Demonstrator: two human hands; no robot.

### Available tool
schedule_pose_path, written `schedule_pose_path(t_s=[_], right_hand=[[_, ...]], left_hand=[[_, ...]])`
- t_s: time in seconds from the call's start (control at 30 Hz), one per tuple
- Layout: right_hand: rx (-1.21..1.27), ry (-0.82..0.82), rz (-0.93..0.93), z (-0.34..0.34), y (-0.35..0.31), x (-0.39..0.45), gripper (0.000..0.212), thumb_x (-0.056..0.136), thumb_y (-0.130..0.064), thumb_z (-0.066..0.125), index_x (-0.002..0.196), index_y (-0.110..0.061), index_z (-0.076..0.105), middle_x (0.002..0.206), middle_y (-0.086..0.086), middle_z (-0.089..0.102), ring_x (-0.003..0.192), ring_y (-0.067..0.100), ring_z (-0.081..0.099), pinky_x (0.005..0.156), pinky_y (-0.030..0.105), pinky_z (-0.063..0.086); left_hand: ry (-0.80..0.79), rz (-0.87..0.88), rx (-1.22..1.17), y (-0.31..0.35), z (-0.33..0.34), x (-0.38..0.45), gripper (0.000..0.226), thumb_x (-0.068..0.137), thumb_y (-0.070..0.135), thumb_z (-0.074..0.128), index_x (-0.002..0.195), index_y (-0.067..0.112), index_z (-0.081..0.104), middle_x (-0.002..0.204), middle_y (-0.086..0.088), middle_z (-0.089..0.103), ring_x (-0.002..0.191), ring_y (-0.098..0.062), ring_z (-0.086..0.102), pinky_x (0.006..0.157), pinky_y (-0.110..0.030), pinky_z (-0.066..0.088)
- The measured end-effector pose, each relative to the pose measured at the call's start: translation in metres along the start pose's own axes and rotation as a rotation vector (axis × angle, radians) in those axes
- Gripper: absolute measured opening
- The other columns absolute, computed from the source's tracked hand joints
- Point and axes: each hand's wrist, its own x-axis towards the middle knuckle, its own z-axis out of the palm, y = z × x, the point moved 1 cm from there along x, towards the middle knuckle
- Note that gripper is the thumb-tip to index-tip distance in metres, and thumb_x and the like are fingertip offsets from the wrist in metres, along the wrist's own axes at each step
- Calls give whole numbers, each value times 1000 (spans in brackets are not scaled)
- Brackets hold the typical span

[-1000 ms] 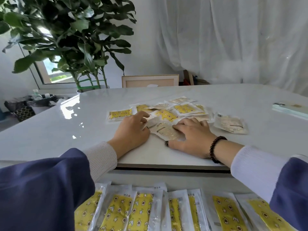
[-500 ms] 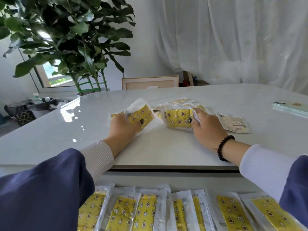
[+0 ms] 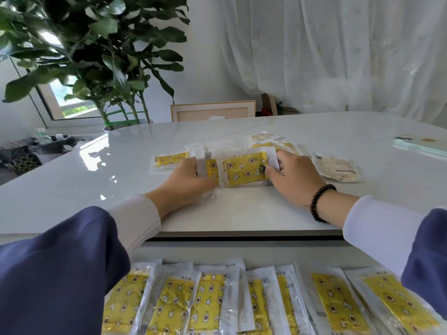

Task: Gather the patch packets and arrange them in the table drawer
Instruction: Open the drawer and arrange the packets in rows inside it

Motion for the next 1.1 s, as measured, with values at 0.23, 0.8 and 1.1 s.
schedule_pose_path(t_s=[0.23,0.8,1.1], right_hand=[[-122,-53,-81,10,-11,4,47,95,-38,50,58,-19,28,56,-2,35,58,19,35,65,30,27],[-375,-134,122,12,5,15,22,95,-27,41,96,-18,61,106,4,62,104,27,54,83,36,39],[-183,-29,-3,9,2,13,26,92,-27,51,105,-13,68,109,4,67,106,24,57,87,31,43]], left_hand=[[-38,98,228,-4,6,6,12,77,30,78,87,25,73,85,10,74,79,-3,68,73,-22,55],[353,-127,-184,-19,-8,15,16,91,18,63,105,25,63,89,8,66,78,-15,60,77,-32,52],[311,-99,-153,-17,-6,15,20,91,17,63,110,20,66,87,11,66,72,-9,59,69,-27,49]])
